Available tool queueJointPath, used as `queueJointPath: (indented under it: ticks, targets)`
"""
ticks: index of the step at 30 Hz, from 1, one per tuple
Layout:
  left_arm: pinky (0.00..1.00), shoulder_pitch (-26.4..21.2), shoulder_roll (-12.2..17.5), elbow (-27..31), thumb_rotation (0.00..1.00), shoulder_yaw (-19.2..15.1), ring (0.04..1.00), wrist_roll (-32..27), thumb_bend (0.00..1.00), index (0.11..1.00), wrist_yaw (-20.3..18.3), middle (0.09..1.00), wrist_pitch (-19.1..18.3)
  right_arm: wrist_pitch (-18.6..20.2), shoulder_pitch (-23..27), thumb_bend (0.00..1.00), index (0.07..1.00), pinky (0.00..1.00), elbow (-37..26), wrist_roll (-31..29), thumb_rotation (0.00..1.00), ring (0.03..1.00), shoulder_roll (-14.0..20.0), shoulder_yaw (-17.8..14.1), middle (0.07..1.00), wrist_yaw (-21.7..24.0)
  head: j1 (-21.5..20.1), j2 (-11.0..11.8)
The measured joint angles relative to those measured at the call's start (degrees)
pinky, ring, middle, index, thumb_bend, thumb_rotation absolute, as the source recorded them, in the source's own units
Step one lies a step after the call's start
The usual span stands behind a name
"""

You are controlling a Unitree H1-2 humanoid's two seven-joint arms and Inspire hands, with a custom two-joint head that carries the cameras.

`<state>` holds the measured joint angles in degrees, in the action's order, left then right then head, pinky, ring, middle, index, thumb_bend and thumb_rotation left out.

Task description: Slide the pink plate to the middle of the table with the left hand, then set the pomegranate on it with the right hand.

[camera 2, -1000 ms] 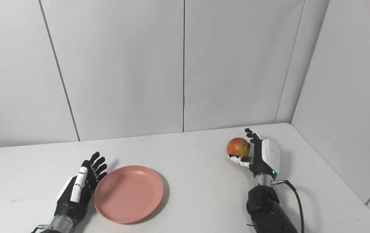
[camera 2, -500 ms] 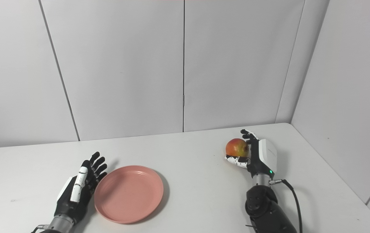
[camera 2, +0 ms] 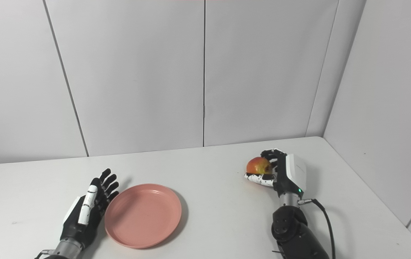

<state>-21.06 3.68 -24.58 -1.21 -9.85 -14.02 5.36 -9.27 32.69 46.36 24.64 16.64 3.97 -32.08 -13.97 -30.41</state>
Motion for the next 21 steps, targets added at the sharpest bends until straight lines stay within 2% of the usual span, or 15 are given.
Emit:
queueJointPath:
  ticks: [21]
  targets:
    - [0.95, 0.0, 0.0, 0.2, 1.0, 0.1, 0.964, 0.0, 0.51, 0.976, 0.1, 0.971, -0.1, -0.1, -1.2, 0.52, 0.524, 0.43, -3.6, 0.2, 0.0, 0.421, -0.6, -0.2, 0.491, -0.3, 0.4, 0.0]
